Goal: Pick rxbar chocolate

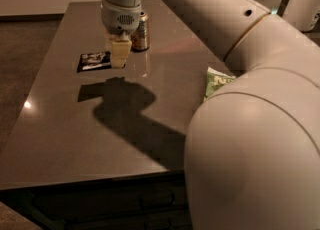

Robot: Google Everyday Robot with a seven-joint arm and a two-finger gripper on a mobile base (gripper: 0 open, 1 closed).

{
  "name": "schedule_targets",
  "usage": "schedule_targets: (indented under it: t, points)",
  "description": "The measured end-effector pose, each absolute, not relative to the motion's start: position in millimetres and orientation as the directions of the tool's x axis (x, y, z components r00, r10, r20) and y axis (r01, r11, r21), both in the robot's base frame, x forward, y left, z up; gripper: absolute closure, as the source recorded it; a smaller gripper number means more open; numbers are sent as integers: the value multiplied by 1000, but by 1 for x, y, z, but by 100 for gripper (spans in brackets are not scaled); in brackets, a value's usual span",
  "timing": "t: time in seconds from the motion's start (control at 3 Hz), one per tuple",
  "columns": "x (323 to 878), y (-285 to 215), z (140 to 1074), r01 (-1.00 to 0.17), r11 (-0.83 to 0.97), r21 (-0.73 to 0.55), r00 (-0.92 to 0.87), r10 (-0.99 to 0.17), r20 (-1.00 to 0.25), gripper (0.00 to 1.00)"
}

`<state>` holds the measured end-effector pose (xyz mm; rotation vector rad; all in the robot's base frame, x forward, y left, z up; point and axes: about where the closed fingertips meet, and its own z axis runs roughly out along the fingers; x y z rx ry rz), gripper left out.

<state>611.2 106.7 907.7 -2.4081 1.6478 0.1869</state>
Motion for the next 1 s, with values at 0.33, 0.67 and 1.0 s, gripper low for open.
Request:
schedule_targets:
  t: [0.33,0.67,1.0]
  points:
    - [600,108,931,-918,-374,-133,397,-881,-257,100]
    - [587,112,959,-898,-403,-177,439,-849,-295,100]
    - [591,118,959,-896,-396,-199,441,-845,-304,100]
